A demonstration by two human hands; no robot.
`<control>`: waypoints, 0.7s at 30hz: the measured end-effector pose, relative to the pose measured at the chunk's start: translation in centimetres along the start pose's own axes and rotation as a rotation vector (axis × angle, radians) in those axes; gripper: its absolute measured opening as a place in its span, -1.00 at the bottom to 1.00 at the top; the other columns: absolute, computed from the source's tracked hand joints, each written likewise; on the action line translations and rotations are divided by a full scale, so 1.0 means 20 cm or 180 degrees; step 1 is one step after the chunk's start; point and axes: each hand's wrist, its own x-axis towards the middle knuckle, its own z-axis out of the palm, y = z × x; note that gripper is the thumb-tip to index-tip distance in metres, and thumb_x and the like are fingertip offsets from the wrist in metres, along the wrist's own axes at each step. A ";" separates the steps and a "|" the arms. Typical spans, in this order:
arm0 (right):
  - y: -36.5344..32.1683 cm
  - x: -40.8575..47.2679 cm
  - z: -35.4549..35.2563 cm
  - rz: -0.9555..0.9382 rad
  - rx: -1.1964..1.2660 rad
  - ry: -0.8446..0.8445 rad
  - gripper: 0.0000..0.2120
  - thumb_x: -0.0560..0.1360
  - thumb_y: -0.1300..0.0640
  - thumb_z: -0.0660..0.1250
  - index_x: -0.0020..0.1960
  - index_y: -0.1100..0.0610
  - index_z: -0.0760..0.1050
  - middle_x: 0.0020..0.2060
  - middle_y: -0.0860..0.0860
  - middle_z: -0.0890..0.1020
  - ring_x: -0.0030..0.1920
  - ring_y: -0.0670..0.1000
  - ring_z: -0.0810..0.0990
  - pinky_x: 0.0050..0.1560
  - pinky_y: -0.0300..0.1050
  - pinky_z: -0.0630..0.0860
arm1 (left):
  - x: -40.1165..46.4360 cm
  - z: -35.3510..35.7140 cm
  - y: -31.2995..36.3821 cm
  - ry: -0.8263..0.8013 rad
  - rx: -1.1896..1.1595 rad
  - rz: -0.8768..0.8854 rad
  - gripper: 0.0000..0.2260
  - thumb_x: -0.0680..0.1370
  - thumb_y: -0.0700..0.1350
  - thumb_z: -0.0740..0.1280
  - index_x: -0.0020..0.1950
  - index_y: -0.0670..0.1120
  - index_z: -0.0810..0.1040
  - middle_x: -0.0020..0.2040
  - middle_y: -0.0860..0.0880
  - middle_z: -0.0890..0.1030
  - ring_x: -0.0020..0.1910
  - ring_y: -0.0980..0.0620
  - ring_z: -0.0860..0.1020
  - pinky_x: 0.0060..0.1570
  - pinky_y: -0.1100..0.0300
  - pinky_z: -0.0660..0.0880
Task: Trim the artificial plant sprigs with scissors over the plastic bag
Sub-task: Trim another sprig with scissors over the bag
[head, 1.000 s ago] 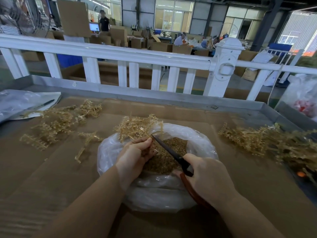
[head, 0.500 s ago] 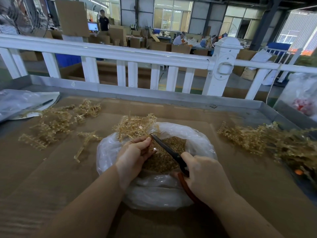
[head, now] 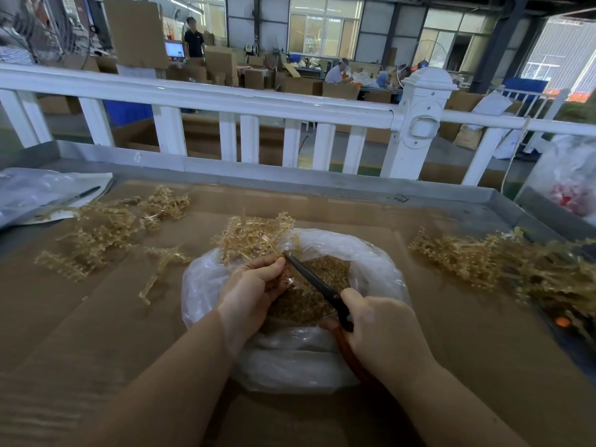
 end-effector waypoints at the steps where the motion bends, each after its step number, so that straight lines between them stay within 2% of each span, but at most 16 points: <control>1: 0.00 0.00 0.00 0.0014 -0.0029 -0.0039 -0.67 0.51 -0.26 0.18 -0.03 -0.01 0.45 -0.32 -0.09 0.56 -0.33 -0.08 0.47 -0.31 -0.22 0.27 | 0.00 0.00 0.00 -0.0001 0.0004 -0.0005 -0.91 0.50 -0.38 0.31 -0.12 -0.20 0.52 -0.40 -0.06 0.62 -0.44 0.11 0.59 -0.36 0.28 0.58; 6: 0.00 0.00 0.00 0.0042 -0.0046 -0.0112 -0.58 0.52 -0.34 0.01 -0.01 -0.03 0.40 -0.34 -0.13 0.47 -0.34 -0.11 0.42 -0.32 -0.26 0.27 | 0.00 -0.01 0.01 -0.0130 0.0082 -0.0018 -0.90 0.50 -0.36 0.30 -0.13 -0.19 0.53 -0.42 -0.05 0.59 -0.45 0.12 0.58 -0.36 0.28 0.57; 8: -0.01 0.00 -0.01 0.0081 0.0129 -0.0165 -0.63 0.51 -0.33 0.08 -0.08 -0.04 0.39 -0.38 -0.14 0.42 -0.36 -0.14 0.43 -0.35 -0.33 0.24 | 0.00 -0.02 0.01 -0.0189 0.0119 0.0008 -0.90 0.51 -0.35 0.30 -0.14 -0.18 0.52 -0.42 -0.04 0.60 -0.44 0.12 0.59 -0.30 0.25 0.58; 10: -0.02 0.00 -0.03 0.0229 0.0624 -0.0155 -0.71 0.47 -0.29 0.22 -0.21 -0.08 0.34 -0.46 -0.17 0.38 -0.42 -0.17 0.41 -0.39 -0.36 0.28 | 0.00 -0.02 0.00 -0.0258 0.0199 0.0064 -0.90 0.51 -0.35 0.29 -0.15 -0.18 0.52 -0.43 -0.04 0.60 -0.44 0.11 0.59 -0.19 0.19 0.56; 12: -0.03 0.00 -0.04 0.0345 0.1034 0.0020 -0.72 0.44 -0.25 0.31 -0.27 -0.10 0.34 -0.48 -0.17 0.40 -0.42 -0.20 0.42 -0.33 -0.39 0.33 | -0.01 -0.02 -0.01 -0.0358 0.0305 0.0151 -0.88 0.51 -0.35 0.29 -0.18 -0.18 0.54 -0.42 -0.05 0.60 -0.42 0.10 0.59 -0.23 0.23 0.58; 14: -0.03 0.01 -0.06 0.0418 0.1173 0.0123 -0.72 0.43 -0.24 0.30 -0.29 -0.10 0.34 -0.45 -0.15 0.44 -0.38 -0.18 0.46 -0.30 -0.39 0.34 | -0.02 -0.02 -0.02 -0.0464 0.0413 0.0245 -0.82 0.50 -0.35 0.30 -0.26 -0.16 0.57 -0.40 -0.05 0.60 -0.41 0.10 0.59 -0.32 0.29 0.56; 16: -0.04 0.02 -0.06 0.0480 0.1194 0.0091 -0.69 0.44 -0.24 0.29 -0.31 -0.12 0.27 -0.43 -0.14 0.44 -0.36 -0.18 0.46 -0.29 -0.40 0.33 | -0.03 -0.01 -0.02 -0.0541 0.0552 0.0322 -0.83 0.48 -0.32 0.33 -0.29 -0.14 0.58 -0.37 -0.03 0.60 -0.37 0.11 0.58 -0.29 0.30 0.54; 21: -0.03 0.03 -0.05 0.0634 0.1151 -0.0254 -0.69 0.45 -0.27 0.28 -0.27 -0.10 0.31 -0.39 -0.13 0.46 -0.32 -0.22 0.46 -0.31 -0.39 0.32 | -0.04 -0.01 -0.03 -0.0596 0.0649 0.0474 -0.89 0.45 -0.34 0.36 -0.17 -0.13 0.56 -0.33 0.01 0.61 -0.33 0.12 0.58 -0.31 0.30 0.52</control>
